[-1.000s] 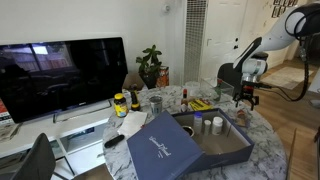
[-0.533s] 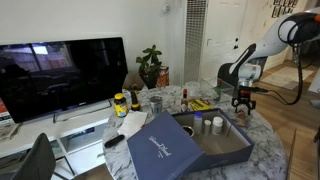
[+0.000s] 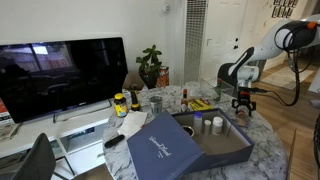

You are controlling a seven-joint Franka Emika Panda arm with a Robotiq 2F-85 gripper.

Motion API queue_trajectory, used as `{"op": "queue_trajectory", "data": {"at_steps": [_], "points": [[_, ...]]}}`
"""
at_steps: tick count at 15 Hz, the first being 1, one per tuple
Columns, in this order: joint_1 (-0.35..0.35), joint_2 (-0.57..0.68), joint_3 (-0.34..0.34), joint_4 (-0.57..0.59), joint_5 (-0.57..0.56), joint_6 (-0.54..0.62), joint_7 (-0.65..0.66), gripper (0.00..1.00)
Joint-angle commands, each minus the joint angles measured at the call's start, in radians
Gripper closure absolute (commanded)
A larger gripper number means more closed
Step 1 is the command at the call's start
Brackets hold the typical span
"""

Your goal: Pick up the small bottle with a red lid on the right of the table and put it in the shoe box

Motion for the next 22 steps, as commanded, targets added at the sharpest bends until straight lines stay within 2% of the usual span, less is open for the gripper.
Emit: {"op": "queue_trajectory", "data": {"at_steps": [1, 5, 10, 13, 16, 20, 22], "points": [[-0.058, 0.075, 0.022, 0.119, 0.012, -0.122, 0.002, 0.17], [-0.096, 0.136, 0.027, 0.219, 0.02, -0.248, 0.022, 0.19], [-0.129, 0.194, 0.044, 0.292, 0.039, -0.291, 0.027, 0.19], [-0.147, 0.225, 0.057, 0.332, 0.049, -0.31, 0.035, 0.25], [-0.165, 0.241, 0.06, 0.37, 0.053, -0.339, 0.048, 0.26], [-0.184, 0.276, 0.059, 0.442, 0.047, -0.423, 0.119, 0.2], [-0.189, 0.297, 0.059, 0.477, 0.044, -0.472, 0.155, 0.24]]}}
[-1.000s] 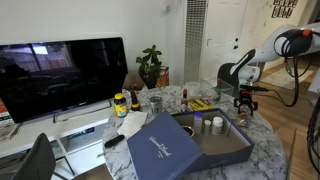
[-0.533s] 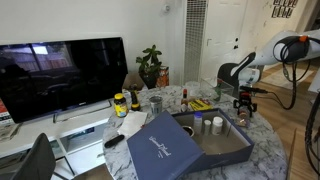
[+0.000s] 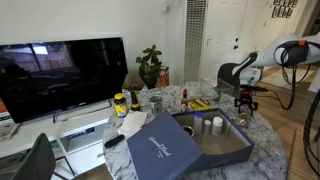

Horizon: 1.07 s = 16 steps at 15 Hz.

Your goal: Pick up the small bottle with a red lid on the right of the table and put it in the shoe box

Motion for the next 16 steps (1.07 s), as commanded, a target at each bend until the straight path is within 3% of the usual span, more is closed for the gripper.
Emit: {"op": "queue_trajectory", "data": {"at_steps": [1, 7, 8, 10, 11, 12, 14, 15, 16], "points": [[-0.032, 0.073, 0.015, 0.109, 0.01, -0.097, 0.082, 0.24], [-0.031, 0.123, 0.028, 0.161, 0.017, -0.112, 0.126, 0.23], [-0.032, 0.131, 0.031, 0.171, 0.017, -0.113, 0.128, 0.27], [-0.034, 0.143, 0.035, 0.19, 0.015, -0.124, 0.132, 0.49], [-0.035, 0.147, 0.034, 0.2, 0.013, -0.131, 0.136, 0.48], [-0.035, 0.15, 0.035, 0.209, 0.011, -0.137, 0.139, 0.55], [-0.032, 0.157, 0.034, 0.228, 0.004, -0.154, 0.149, 0.56], [-0.031, 0.161, 0.035, 0.234, 0.003, -0.159, 0.154, 0.49], [-0.03, 0.165, 0.034, 0.242, -0.001, -0.167, 0.158, 0.49]]}}
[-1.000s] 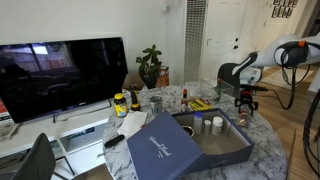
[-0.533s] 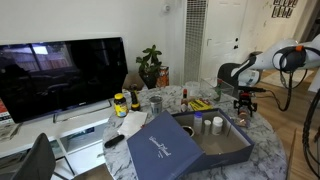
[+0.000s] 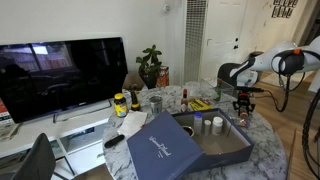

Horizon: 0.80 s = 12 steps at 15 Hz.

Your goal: Pick up the small bottle with a red lid on the right of the table and put it in the shoe box

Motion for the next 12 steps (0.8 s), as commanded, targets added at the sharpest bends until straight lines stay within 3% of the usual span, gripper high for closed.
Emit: {"op": "queue_trajectory", "data": {"at_steps": [1, 5, 7, 8, 10, 11, 12], "points": [[-0.016, 0.052, 0.012, 0.078, -0.006, -0.056, 0.039, 0.48], [-0.013, 0.069, 0.009, 0.106, -0.021, -0.104, 0.046, 0.14], [-0.013, 0.077, 0.009, 0.12, -0.022, -0.123, 0.049, 0.08], [-0.014, 0.081, 0.009, 0.127, -0.021, -0.13, 0.052, 0.08], [-0.016, 0.087, 0.011, 0.14, -0.017, -0.136, 0.056, 0.32], [-0.017, 0.09, 0.012, 0.147, -0.014, -0.136, 0.058, 0.32], [-0.018, 0.092, 0.014, 0.154, -0.013, -0.137, 0.059, 0.4]]}}
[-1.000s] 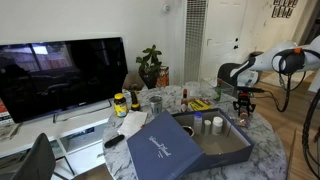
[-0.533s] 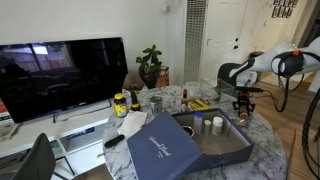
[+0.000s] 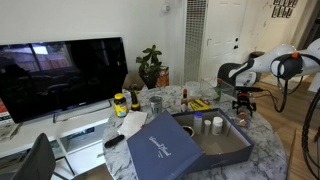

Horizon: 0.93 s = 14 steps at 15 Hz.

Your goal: Pick up the small bottle with a red lid on the right of the table and put it in the shoe box

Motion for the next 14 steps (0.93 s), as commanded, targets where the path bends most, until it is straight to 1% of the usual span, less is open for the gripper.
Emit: {"op": "queue_trajectory", "data": {"at_steps": [1, 2, 4, 5, 8, 10, 12, 14], "points": [[-0.019, 0.045, 0.014, 0.077, -0.005, -0.035, 0.031, 0.48], [-0.019, 0.047, 0.014, 0.083, -0.005, -0.034, 0.032, 0.57], [-0.02, 0.052, 0.015, 0.097, -0.008, -0.037, 0.035, 0.71], [-0.02, 0.054, 0.014, 0.103, -0.011, -0.04, 0.036, 0.76], [-0.016, 0.049, 0.016, 0.11, -0.017, -0.037, 0.028, 0.76], [0.003, -0.028, -0.006, 0.007, -0.012, 0.017, -0.036, 0.76], [0.009, -0.145, -0.033, -0.146, -0.034, 0.105, -0.148, 0.76], [0.014, -0.21, -0.058, -0.215, -0.055, 0.185, -0.262, 0.76]]}}
